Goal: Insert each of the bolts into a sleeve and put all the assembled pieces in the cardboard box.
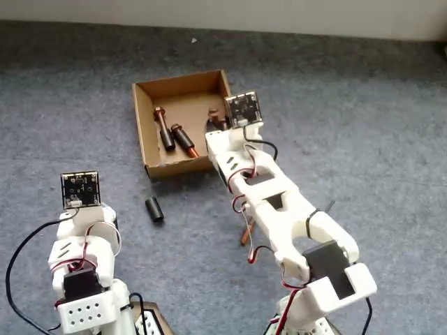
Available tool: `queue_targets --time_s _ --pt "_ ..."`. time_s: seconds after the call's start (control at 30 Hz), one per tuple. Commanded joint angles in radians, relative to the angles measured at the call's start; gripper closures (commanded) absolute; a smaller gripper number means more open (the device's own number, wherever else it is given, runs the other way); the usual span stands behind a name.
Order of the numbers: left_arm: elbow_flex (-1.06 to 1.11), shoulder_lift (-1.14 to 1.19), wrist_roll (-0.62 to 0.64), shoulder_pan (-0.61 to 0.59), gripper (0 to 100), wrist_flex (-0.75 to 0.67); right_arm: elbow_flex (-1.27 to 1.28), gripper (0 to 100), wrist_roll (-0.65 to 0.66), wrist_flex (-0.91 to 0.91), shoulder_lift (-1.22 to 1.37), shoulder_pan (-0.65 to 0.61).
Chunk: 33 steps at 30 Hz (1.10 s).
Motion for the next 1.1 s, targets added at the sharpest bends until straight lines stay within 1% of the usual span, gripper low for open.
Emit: queue_targets --time_s 0.0,0.1,0.23,0.33,0.43,0.53,0.63,0.8,0.87,1.07 --pt "0.024 -0.005 -0.002 -0.008 98 -0.017 0.016 86.2 -0.003 0.041 -0.174 -0.048" --pt "0.024 -0.007 -0.002 -0.008 98 -0.017 0.09 86.2 -0.005 0.168 -0.326 -0.104" --pt "0.024 -0.007 -0.002 -0.008 99 -0.017 0.193 86.2 -0.005 0.334 -0.456 -0.246" --pt "0.024 -0.007 -0.002 -0.008 99 -0.017 0.251 86.4 -0.005 0.378 -0.46 -0.372" --pt "0.024 -0.007 -0.002 -0.008 99 -0.017 0.274 86.4 -0.006 0.381 -0.423 -0.441" --pt "0.024 -0.007 -0.002 -0.008 99 -0.017 0.271 86.4 -0.006 0.381 -0.352 -0.469" --pt "0.024 -0.007 -0.002 -0.008 99 -0.017 0.2 86.4 -0.005 0.394 -0.271 -0.483" --pt "0.024 -0.007 -0.002 -0.008 99 -0.017 -0.016 86.4 -0.006 0.602 -0.134 -0.516" --pt "0.024 -0.007 -0.002 -0.008 99 -0.017 -0.094 86.4 -0.006 0.657 -0.087 -0.526" --pt "0.024 -0.007 -0.002 -0.008 99 -0.017 -0.216 86.4 -0.006 0.668 0.044 -0.519"
